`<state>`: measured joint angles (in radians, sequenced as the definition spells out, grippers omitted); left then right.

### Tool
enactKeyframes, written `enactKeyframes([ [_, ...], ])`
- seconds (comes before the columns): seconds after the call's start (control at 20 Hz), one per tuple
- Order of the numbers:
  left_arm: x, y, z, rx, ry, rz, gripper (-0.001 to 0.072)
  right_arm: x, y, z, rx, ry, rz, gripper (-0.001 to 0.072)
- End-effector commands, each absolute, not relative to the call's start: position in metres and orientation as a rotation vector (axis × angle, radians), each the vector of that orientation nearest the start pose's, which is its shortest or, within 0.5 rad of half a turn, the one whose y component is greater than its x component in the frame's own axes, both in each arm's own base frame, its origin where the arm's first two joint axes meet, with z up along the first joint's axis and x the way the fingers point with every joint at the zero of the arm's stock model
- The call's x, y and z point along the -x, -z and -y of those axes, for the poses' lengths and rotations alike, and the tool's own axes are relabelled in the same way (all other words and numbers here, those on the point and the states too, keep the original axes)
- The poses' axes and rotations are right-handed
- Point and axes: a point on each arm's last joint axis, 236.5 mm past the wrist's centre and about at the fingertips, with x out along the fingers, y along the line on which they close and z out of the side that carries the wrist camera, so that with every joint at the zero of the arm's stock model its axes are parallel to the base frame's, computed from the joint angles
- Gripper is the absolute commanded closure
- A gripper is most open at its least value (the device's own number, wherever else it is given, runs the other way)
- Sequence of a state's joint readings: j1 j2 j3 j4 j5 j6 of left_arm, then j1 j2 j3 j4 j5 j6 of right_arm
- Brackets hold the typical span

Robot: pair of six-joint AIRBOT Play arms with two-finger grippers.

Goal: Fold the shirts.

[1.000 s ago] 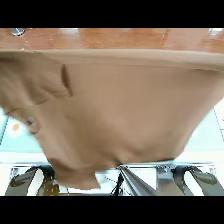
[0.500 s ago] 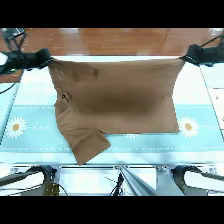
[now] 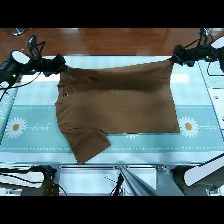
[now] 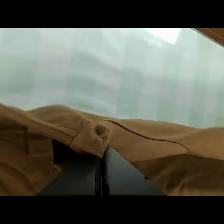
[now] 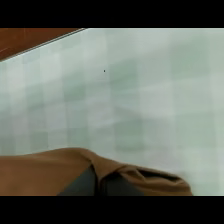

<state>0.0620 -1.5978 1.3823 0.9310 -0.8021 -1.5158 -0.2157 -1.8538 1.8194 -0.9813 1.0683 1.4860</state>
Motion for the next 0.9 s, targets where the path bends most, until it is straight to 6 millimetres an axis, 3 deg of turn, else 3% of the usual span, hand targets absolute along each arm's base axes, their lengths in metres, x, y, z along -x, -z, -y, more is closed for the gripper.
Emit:
enactKeyframes([
  [0.0,-0.502,-0.014,0.063,0.628,0.213,-1.095,0.0687,-0.559,-0.021,0.020,-0.569,-0.197,-1.080,0.0675],
  [0.1,-0.476,-0.004,0.060,0.624,0.231,-1.213,0.0686,-0.534,-0.014,0.024,-0.553,-0.254,-1.172,0.0675],
  [0.35,-0.420,0.061,0.075,0.563,0.211,-1.418,0.0686,-0.488,0.039,0.011,-0.528,-0.289,-1.377,0.0675],
  [0.5,-0.402,0.070,0.076,0.571,0.214,-1.483,0.0686,-0.472,0.064,0.007,-0.567,-0.248,-1.445,0.0674],
  [0.55,-0.398,0.069,0.076,0.574,0.221,-1.503,0.0680,-0.469,0.066,0.006,-0.588,-0.231,-1.461,0.0640],
  [0.6,-0.392,0.067,0.076,0.593,0.215,-1.533,0.0516,-0.467,0.064,0.005,-0.614,-0.217,-1.472,0.0359],
  [0.65,-0.383,0.061,0.075,0.611,0.220,-1.578,0.0043,-0.464,0.059,0.005,-0.609,-0.229,-1.479,0.0079],
  [0.7,-0.376,0.054,0.069,0.595,0.238,-1.613,0.0001,-0.459,0.049,0.008,-0.597,-0.243,-1.485,0.0080],
  [0.85,-0.362,0.029,0.040,0.550,0.201,-1.623,0.0001,-0.448,0.008,0.031,-0.579,-0.217,-1.436,0.0080],
])
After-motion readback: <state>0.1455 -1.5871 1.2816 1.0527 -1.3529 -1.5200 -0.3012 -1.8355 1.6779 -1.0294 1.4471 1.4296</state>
